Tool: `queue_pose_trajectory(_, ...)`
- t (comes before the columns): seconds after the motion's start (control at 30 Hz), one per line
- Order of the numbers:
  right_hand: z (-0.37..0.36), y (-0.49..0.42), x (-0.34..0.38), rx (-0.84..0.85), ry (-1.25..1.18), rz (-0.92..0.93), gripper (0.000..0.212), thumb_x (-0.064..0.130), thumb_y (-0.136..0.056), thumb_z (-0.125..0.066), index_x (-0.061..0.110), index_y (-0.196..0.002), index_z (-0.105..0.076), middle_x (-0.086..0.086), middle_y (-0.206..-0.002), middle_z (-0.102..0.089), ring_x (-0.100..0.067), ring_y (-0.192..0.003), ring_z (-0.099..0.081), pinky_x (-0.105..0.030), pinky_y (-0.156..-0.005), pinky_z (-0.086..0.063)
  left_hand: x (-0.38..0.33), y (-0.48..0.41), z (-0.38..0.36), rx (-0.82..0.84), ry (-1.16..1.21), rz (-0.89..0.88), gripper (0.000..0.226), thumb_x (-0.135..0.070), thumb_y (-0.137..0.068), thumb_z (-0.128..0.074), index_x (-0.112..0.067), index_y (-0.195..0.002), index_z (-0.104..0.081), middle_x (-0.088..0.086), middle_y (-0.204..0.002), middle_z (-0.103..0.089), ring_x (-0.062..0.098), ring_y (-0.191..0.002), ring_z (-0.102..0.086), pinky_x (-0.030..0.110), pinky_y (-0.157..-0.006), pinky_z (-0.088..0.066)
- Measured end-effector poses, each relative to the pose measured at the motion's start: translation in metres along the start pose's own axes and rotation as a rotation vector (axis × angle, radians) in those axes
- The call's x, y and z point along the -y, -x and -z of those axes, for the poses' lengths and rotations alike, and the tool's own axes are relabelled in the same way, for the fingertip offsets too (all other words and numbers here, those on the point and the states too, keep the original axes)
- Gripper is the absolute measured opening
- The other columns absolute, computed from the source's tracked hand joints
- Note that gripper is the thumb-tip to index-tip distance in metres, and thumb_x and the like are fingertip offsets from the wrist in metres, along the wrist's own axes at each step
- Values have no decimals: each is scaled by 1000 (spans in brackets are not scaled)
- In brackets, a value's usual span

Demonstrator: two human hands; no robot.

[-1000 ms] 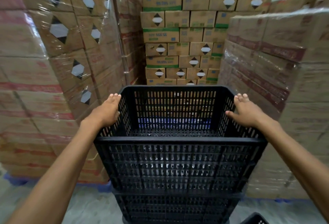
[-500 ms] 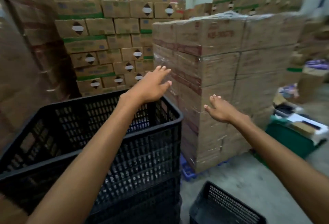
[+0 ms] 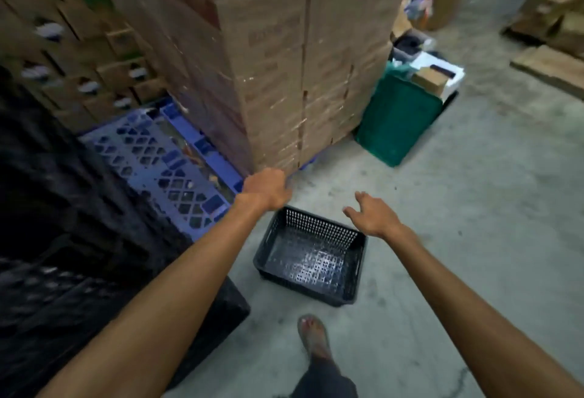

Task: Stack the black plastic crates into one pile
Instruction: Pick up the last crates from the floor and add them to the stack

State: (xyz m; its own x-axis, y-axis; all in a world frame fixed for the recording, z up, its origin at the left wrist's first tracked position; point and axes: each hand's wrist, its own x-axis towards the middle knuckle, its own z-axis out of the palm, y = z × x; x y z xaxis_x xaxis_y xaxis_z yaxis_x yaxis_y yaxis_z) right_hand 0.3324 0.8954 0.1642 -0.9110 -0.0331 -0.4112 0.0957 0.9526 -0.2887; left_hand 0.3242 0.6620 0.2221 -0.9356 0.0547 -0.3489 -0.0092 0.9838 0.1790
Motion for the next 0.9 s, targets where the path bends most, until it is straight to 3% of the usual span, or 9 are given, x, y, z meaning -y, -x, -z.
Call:
queue_pose_trajectory(0.13,-110,-57,-73,137,-88,-137,50,49,-100,-41,10,-129,-54,-22,-115,-67,-39,-106,-64,-41,-83,-52,30,-86,-134,226,53,63,51,-28,-93,-48,-11,-141,-47,18,-140,-55,36,-126,-54,47,-100,-48)
queue_pose_trajectory(0.2,-165,-79,-107,175,-131,-186,49,46,-100,-42,13,-133,-54,-23,-110,-70,-42,-100,-66,-42,-79,-52,45,-119,-198,265,101,127,50,-29,-91,-51,-14,-139,-50,16,-140,-55,35,-126,-55,44,-102,-48)
queue_pose_trajectory(0.33,-275,-117,-167,222,-257,-404,51,38,-99,-50,8,-139,-52,-23,-124,-67,-40,-112,-64,-41,-90,-51,76,-176,-328,374,202,272,52,-26,-92,-56,-13,-141,-47,18,-139,-55,36,-125,-55,43,-102,-47)
queue_pose_trajectory(0.47,-372,-155,-221,223,-313,-602,67,43,-96,-53,6,-150,-37,-19,-144,-54,-38,-128,-55,-41,-102,-46,118,-224,-448,391,237,362,67,-20,-93,-58,-4,-151,-28,20,-155,-33,34,-142,-35,38,-115,-32)
queue_pose_trajectory(0.6,-443,-202,-265,158,-383,-704,77,47,-94,-57,6,-153,-31,-19,-149,-47,-37,-137,-46,-42,-110,-40,156,-273,-530,264,274,455,79,-27,-94,-59,-2,-155,-16,18,-162,-21,33,-149,-22,38,-122,-20)
queue_pose_trajectory(0.7,-485,-240,-288,82,-573,-765,66,45,-91,-63,13,-145,-45,-12,-139,-60,-32,-128,-56,-42,-110,-44,173,-314,-570,122,366,527,76,-33,-92,-61,-5,-153,-26,18,-156,-35,33,-143,-36,35,-118,-27)
queue_pose_trajectory(0.77,-504,-265,-301,24,-742,-828,52,42,-89,-66,16,-133,-58,-7,-126,-69,-28,-115,-65,-43,-103,-50,180,-341,-590,134,420,529,67,-36,-90,-63,-7,-146,-41,17,-146,-50,32,-133,-50,36,-110,-37)
queue_pose_trajectory(0.9,-528,-297,-321,-58,-947,-961,40,34,-94,-62,13,-127,-64,-7,-115,-71,-27,-102,-69,-44,-95,-56,187,-372,-617,139,455,552,49,-33,-92,-61,-2,-130,-59,21,-130,-62,35,-118,-60,39,-100,-46)
